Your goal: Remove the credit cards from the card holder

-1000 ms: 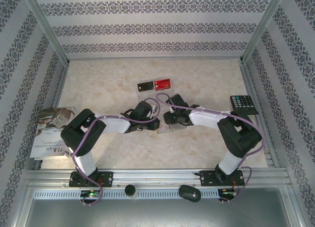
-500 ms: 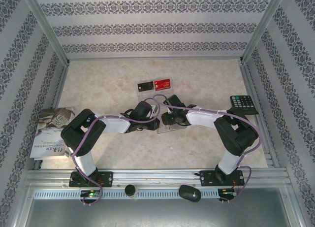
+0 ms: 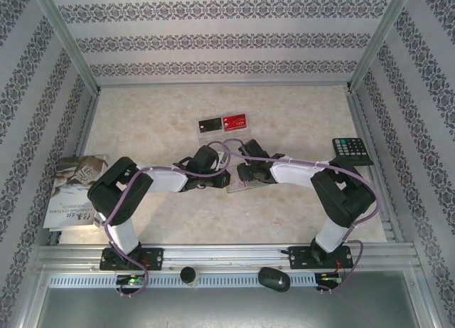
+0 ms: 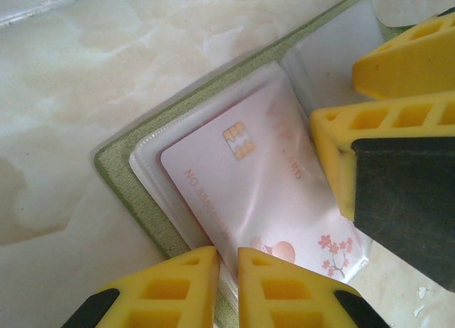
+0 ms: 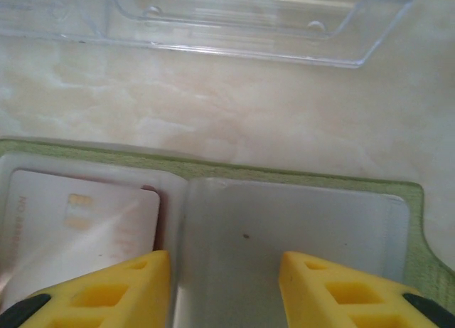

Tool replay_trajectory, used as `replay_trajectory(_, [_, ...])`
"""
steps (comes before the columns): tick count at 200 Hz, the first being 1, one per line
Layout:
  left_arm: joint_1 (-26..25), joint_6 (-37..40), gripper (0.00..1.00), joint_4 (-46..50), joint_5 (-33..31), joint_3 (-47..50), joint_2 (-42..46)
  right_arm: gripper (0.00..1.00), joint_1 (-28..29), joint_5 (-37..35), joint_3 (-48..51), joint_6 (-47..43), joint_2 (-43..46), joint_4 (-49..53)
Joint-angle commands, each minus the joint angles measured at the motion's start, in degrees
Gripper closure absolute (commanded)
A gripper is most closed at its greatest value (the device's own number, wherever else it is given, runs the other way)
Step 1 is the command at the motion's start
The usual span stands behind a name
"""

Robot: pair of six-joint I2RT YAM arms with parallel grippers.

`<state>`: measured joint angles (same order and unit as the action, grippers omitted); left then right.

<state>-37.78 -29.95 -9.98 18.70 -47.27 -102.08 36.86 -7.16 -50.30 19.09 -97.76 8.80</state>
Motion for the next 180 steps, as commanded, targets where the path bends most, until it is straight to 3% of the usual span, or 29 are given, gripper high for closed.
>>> replay_trajectory(1, [0.7, 1.2, 0.85, 6.0, -0.8, 2.7, -2.8, 0.54, -1.4, -5.3, 1.9, 0.1, 1.2, 4.9])
replay_trajectory(50, [0.9, 1.5, 0.85, 5.8, -0.7, 2.6, -2.7, 0.56, -1.5, -3.8, 4.1, 0.7, 10.9, 2.9])
replay_trajectory(74, [1.0, 1.3, 0.85, 5.5, -0.5, 2.8, -3.1, 0.70, -2.2, 8.0, 6.2, 1.6, 15.5, -0.6])
replay_trajectory(95, [1.0, 1.1, 0.85, 4.9, -0.3, 3.2, -3.1, 0.82, -2.8, 19.0, 6.3, 4.4, 13.3, -2.0])
replay_trajectory(118, [1.0, 1.0, 0.85, 4.8, -0.3, 3.3, -3.4, 0.85, -4.1, 26.7, 7.1, 7.7, 9.4, -6.2])
replay_trajectory(180, [1.2, 1.3, 0.87, 5.2, -0.6, 4.4, -3.8, 0.89, -7.8, 29.3, 5.9, 9.9, 3.6, -7.8])
